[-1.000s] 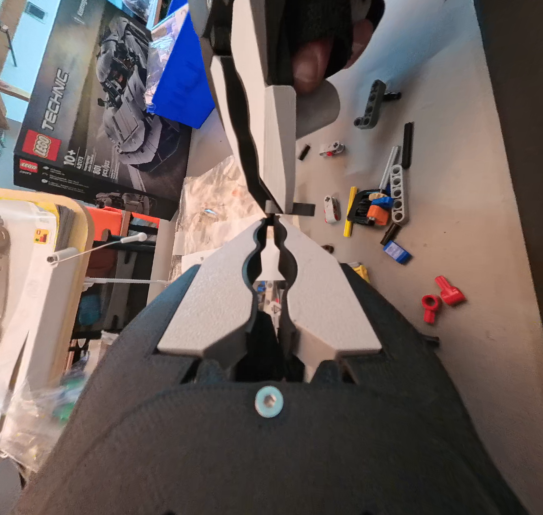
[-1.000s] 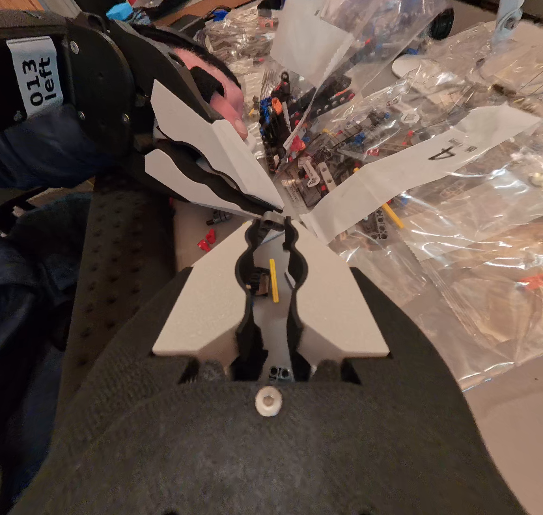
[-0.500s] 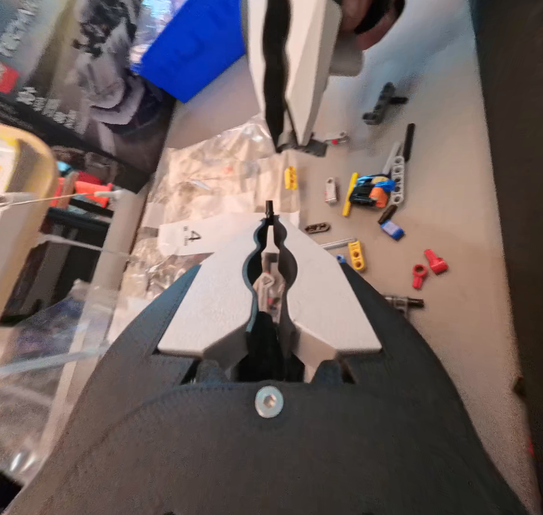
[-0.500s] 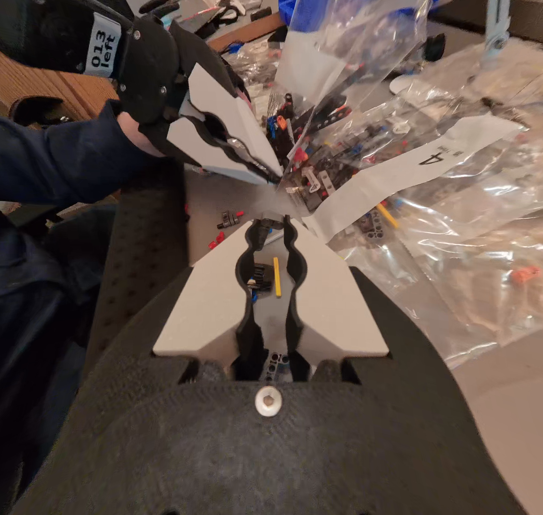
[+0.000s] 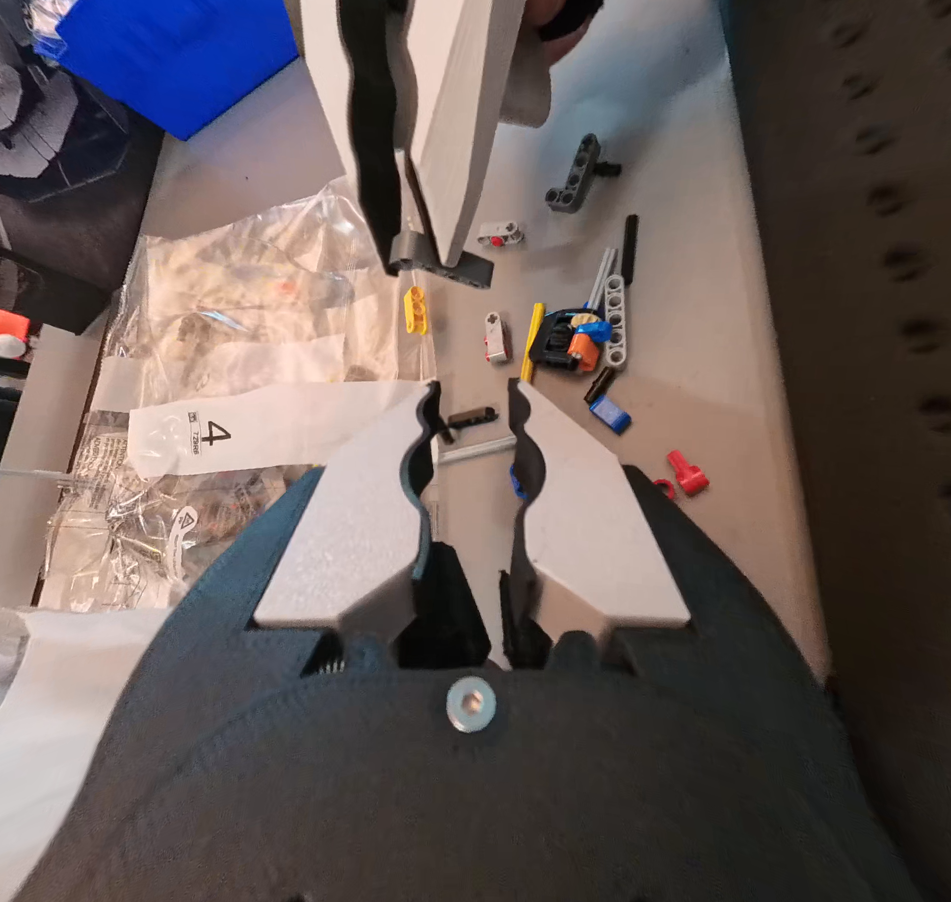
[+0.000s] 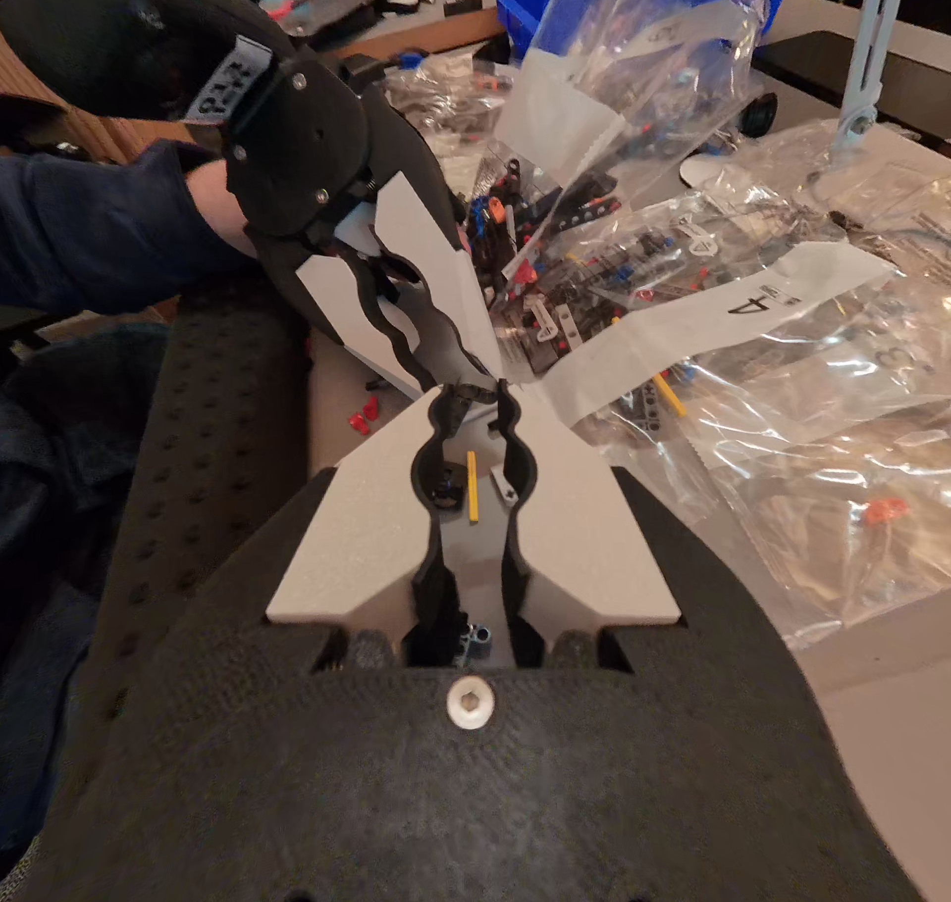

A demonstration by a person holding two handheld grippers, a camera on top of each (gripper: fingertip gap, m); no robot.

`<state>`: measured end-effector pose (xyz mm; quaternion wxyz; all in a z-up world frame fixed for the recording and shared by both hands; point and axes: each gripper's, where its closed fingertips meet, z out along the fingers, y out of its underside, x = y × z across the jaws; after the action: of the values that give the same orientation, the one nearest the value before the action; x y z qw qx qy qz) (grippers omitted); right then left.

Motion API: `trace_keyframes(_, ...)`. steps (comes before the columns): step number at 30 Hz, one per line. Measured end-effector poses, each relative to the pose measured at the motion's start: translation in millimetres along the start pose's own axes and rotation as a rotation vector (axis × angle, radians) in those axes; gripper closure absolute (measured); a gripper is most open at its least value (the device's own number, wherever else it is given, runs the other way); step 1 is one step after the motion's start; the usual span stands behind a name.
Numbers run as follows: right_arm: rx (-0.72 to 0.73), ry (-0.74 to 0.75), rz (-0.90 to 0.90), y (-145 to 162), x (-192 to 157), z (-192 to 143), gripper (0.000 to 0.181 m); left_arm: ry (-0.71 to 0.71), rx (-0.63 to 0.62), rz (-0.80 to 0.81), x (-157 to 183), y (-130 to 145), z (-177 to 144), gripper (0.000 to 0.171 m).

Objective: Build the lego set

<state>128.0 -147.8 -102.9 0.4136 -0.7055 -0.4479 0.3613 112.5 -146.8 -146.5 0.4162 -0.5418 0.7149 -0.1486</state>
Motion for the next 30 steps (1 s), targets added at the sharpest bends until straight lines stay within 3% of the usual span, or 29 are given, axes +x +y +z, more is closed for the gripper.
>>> trace_keyframes(9, -0.228, 0.125, 0.054, 42, 24, 4, 0.164, -0.014, -0.101, -0.118, -17, 31, -9, 0.151)
trace_keyframes(12, -0.219, 0.135, 0.06, 41, 27, 3, 0.155, 0.023, -0.169, -0.115, -9, 42, -3, 0.152)
trace_keyframes(20, -0.103, 0.237, 0.103, 28, 47, -31, 0.158, 0.008, -0.179, -0.145, -13, 47, -4, 0.152)
trace_keyframes(24, -0.103, 0.073, 0.008, 24, 14, -23, 0.162, -0.005, -0.164, -0.176, -18, 45, -7, 0.151)
trace_keyframes(26, -0.193, -0.029, -0.06, 37, -10, -5, 0.163, -0.015, -0.17, -0.165, -19, 45, -8, 0.151)
trace_keyframes(30, -0.342, -0.088, -0.112, 61, -26, 16, 0.156, -0.003, -0.166, -0.161, -16, 43, -8, 0.149)
